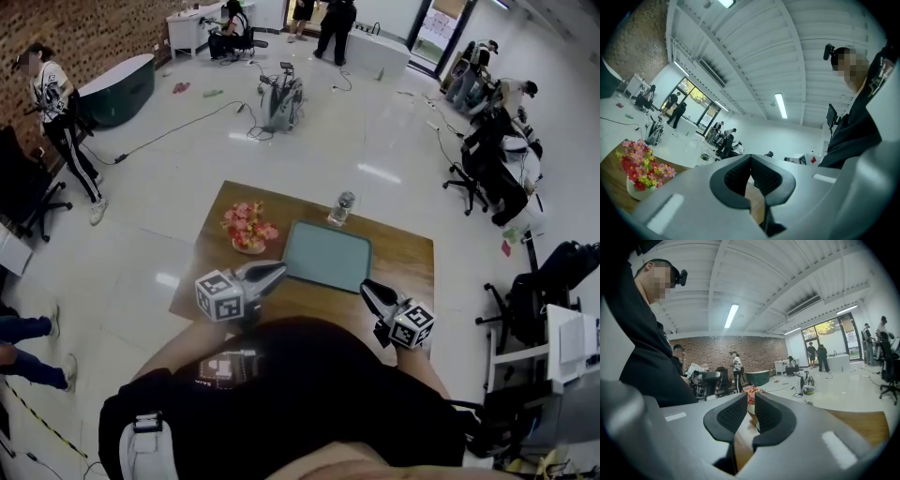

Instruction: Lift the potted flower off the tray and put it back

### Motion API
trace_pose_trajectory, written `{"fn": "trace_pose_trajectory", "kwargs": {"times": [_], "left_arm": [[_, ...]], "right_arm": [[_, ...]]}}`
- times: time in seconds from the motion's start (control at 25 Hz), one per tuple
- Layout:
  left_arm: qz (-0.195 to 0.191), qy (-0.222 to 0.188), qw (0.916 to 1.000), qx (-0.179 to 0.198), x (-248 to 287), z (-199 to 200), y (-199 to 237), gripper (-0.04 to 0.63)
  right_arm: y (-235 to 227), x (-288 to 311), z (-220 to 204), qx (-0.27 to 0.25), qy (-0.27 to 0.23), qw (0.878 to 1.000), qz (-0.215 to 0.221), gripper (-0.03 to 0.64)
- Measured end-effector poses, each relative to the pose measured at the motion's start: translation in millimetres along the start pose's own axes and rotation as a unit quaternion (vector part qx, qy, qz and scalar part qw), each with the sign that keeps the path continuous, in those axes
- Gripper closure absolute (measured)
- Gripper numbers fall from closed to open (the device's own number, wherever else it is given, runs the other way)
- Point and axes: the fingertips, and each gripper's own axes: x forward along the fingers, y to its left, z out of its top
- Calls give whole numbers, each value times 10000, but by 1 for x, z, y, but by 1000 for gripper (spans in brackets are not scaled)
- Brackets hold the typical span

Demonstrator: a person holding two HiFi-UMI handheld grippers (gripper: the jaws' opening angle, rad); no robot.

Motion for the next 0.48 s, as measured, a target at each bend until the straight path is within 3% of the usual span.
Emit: {"fn": "trace_pose_trajectory", "kwargs": {"times": [0.32, 0.48], "left_arm": [[29, -19, 10000, 78, -4, 5, 3, 594], [126, 63, 9997, 176, -10, 3, 11, 551]], "right_arm": [[-4, 0, 6, -31, -76, 10000, 30, 555], [-3, 3, 5, -14, -45, 10000, 79, 555]]}}
